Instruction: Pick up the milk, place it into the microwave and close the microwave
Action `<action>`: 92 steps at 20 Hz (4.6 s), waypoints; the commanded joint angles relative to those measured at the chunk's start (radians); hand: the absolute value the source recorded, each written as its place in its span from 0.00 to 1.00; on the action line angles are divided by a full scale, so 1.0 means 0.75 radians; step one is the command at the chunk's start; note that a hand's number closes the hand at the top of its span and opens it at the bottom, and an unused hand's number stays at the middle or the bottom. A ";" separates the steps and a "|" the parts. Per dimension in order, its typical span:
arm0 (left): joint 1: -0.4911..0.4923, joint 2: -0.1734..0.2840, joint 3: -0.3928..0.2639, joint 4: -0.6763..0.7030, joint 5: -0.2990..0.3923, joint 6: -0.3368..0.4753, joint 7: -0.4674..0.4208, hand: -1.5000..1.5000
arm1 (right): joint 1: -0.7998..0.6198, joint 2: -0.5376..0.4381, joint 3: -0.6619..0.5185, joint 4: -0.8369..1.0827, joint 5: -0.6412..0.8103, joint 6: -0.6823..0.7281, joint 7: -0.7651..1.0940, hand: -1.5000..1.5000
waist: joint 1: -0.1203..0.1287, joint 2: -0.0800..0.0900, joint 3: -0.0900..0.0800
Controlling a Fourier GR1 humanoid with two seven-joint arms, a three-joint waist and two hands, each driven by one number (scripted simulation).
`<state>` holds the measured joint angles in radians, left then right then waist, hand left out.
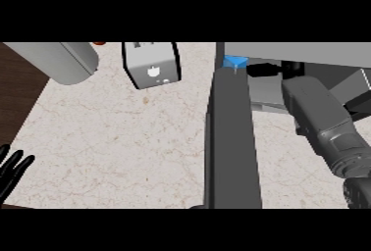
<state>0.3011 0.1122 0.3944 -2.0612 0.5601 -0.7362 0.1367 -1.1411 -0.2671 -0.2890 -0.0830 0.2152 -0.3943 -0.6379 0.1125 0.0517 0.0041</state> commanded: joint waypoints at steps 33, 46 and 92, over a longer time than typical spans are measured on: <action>-0.142 -0.149 -0.592 0.424 -0.867 -0.003 -0.385 1.00 | 1.044 0.221 0.045 -0.431 -0.150 0.774 -0.436 0.00 | -0.210 -0.094 -0.011; -0.538 -0.149 -0.846 0.930 -1.122 0.278 -0.595 1.00 | 1.688 0.058 0.068 -1.116 -0.328 1.036 -0.392 0.00 | -0.219 -0.074 -0.011; -1.483 -0.149 -1.757 1.463 -0.109 1.783 -0.526 1.00 | 2.044 -0.189 0.317 -2.516 -1.029 1.251 0.403 0.00 | -0.438 -0.007 -0.012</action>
<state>-0.7304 0.0031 -0.9615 -0.9934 0.4256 0.5712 -0.2416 0.4070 -0.4048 -0.0588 -1.9522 -0.5293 0.5494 -0.3610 -0.2086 0.0400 -0.0051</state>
